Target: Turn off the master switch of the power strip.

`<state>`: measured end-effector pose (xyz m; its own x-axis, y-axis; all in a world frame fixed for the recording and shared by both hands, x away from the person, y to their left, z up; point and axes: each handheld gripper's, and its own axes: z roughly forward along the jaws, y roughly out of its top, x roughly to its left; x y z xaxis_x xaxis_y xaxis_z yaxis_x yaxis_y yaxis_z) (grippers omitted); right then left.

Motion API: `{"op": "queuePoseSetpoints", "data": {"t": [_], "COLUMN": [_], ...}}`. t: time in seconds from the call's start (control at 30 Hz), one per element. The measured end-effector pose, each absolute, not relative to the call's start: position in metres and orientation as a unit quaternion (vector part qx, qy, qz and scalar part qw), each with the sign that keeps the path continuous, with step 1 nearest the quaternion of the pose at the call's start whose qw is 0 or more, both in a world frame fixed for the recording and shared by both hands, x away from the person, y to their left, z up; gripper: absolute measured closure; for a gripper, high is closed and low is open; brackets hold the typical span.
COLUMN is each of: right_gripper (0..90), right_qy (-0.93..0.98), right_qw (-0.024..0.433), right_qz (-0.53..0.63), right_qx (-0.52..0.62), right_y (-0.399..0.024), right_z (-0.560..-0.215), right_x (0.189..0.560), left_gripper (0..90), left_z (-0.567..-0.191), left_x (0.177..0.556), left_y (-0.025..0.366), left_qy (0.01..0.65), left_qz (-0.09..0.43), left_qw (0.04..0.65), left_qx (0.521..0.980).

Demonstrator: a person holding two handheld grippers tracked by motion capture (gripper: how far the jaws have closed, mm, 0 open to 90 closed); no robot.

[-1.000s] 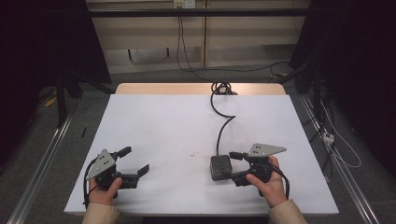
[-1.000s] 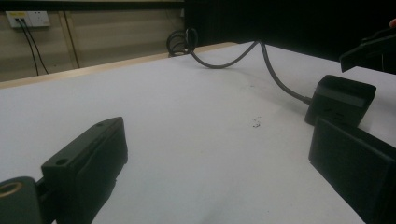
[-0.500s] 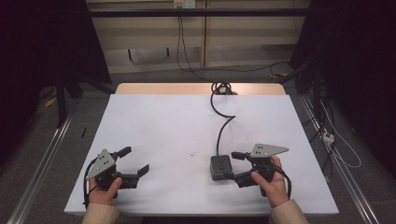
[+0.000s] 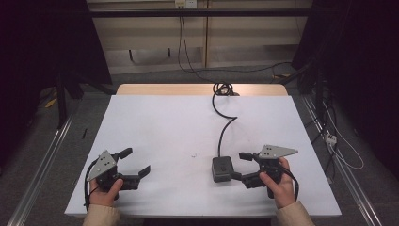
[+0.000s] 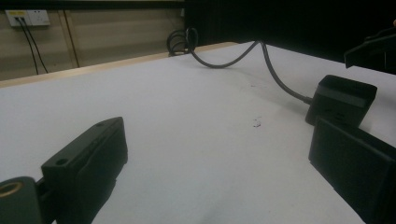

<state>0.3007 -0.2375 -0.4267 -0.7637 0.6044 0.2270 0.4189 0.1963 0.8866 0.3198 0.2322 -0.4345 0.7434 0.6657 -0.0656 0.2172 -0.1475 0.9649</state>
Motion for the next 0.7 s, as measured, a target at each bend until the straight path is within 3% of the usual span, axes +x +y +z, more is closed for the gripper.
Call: {"op": "queuePoseSetpoints", "data": {"t": [0.7], "right_gripper": [15.7], "right_qy": [0.774], "right_qw": [0.094], "right_qz": [0.524], "right_qx": [0.341], "right_y": [-0.251], "right_z": [-0.434], "right_x": [0.297], "left_gripper": [4.2], "left_z": [-0.434], "left_x": [0.32], "left_y": [0.233], "left_qy": [0.301], "left_qz": [0.194], "left_qw": [0.582], "left_qx": [0.73]}}
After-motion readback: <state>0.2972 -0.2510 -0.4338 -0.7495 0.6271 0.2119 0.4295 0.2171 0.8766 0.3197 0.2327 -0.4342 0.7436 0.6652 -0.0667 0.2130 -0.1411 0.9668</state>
